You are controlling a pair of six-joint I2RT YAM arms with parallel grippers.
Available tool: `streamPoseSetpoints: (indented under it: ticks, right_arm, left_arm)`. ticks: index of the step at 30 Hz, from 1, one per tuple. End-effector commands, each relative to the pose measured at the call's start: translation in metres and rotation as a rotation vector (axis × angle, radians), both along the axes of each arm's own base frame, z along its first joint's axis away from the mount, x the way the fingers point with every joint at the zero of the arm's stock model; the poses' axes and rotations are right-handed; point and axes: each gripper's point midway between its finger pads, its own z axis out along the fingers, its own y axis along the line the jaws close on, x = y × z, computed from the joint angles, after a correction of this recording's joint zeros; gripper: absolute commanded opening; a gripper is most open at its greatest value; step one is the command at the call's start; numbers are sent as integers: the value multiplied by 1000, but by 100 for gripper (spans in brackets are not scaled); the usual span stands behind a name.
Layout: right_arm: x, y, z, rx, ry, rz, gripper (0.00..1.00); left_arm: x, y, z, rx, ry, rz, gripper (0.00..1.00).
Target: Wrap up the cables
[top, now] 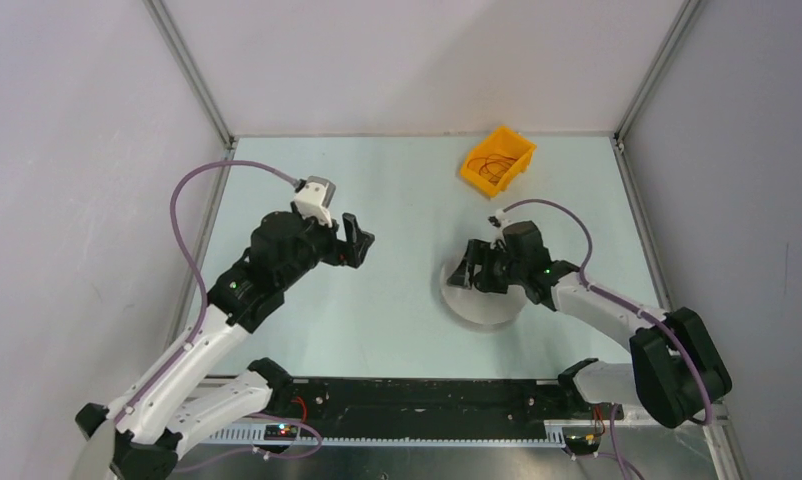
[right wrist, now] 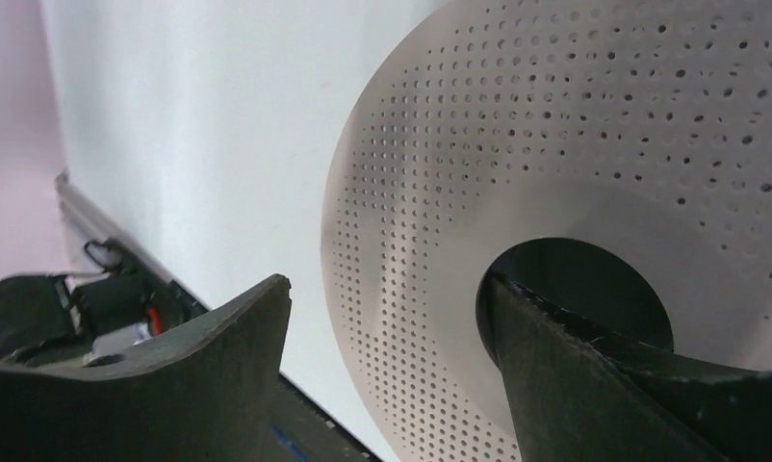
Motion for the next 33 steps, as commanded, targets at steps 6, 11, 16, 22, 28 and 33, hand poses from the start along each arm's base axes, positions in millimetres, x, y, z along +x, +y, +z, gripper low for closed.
streamPoseSetpoints:
  ticks: [6,11,16,22,28,33]
  right_arm:
    - [-6,62,58,233,-121,176,78]
    - [-10,37,73,158,-179,101,83]
    - [-16,10,109,138,-312,25,86]
    - [-28,-20,134,119,-420,-58,88]
    - [-40,-33,157,150,-526,-80,88]
    - [-43,-38,162,149,-559,-85,88]
  left_arm:
    - [-15,-44,-25,-259,327,-91,79]
    - [-12,-59,-49,-330,367,-113,79]
    - [-8,-81,-72,-410,428,-179,78]
    - [1,-103,-114,-472,499,-213,77]
    - [9,-133,-139,-563,561,-283,76]
    - [9,-159,-158,-648,653,-353,68]
